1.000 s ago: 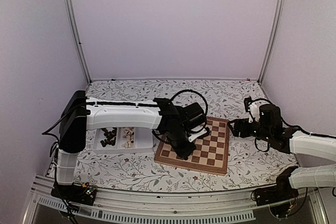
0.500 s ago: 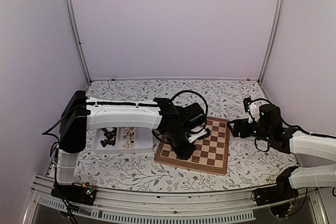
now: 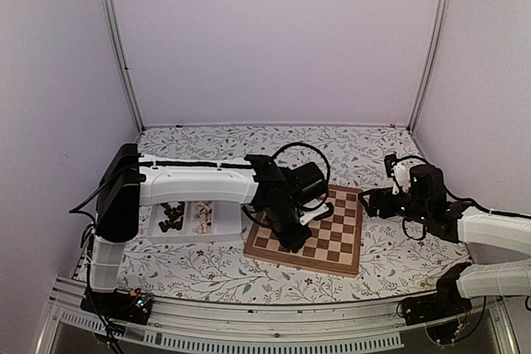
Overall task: Set up the chess pieces on the board
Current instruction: Place the chess piece on the chessboard.
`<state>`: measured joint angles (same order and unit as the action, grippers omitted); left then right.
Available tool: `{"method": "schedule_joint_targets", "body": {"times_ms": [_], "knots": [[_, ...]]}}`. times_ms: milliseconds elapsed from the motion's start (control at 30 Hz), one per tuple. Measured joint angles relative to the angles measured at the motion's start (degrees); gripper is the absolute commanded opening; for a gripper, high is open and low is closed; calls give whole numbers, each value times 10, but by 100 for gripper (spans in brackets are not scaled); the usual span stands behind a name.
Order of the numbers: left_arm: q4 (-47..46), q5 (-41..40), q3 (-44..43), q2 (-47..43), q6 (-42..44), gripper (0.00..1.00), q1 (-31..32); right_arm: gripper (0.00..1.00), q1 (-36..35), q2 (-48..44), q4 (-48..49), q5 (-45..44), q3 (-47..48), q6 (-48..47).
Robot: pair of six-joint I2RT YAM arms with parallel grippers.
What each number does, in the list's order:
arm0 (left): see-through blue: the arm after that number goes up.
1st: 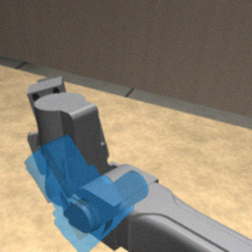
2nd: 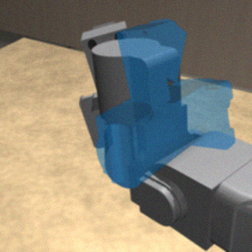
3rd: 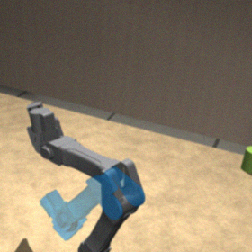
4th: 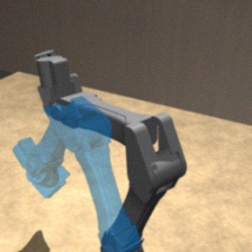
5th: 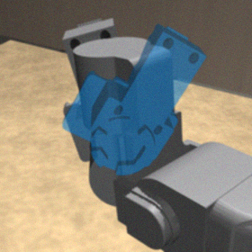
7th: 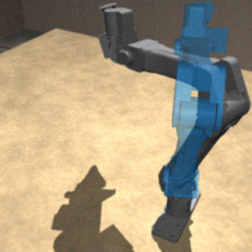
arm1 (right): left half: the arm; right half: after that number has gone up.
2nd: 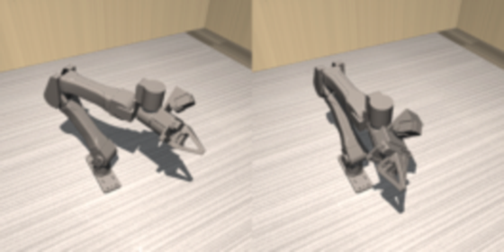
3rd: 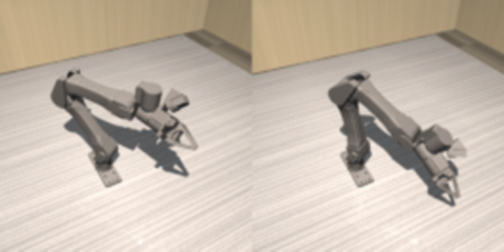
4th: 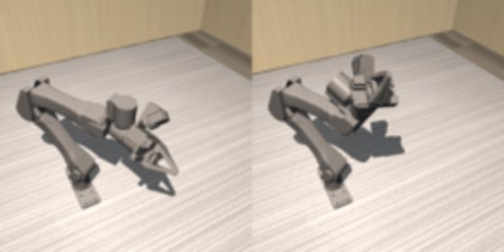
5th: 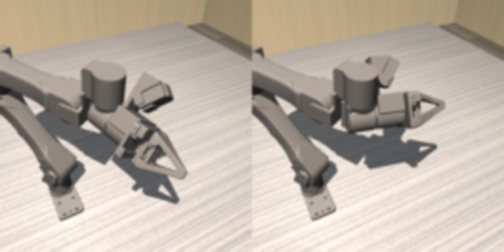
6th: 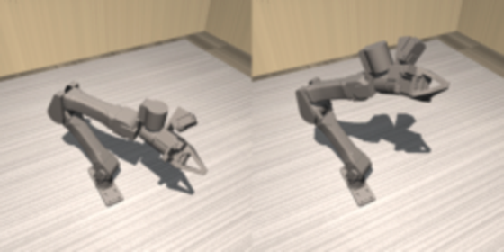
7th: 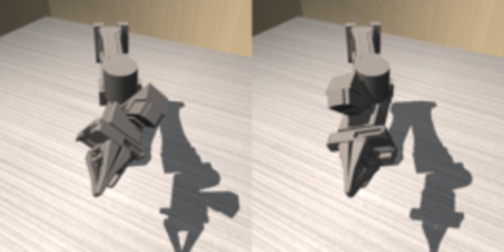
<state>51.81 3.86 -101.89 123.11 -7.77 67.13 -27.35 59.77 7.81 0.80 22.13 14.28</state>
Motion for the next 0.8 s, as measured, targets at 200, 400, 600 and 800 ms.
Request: {"method": "schedule_joint_targets", "body": {"times_ms": [200,400,600,800], "knots": [[0,1,-4,1,0,21,0,84,0,3,0,0,0,0],[-1,3,-4,7,0,22,0,84,0,4,1,2,0,0],[-1,2,-4,7,-1,36,0,85,0,4,2,4,0,0],[-5,-14,-4,1,-2,48,0,85,0,4,2,7,0,0]]}}
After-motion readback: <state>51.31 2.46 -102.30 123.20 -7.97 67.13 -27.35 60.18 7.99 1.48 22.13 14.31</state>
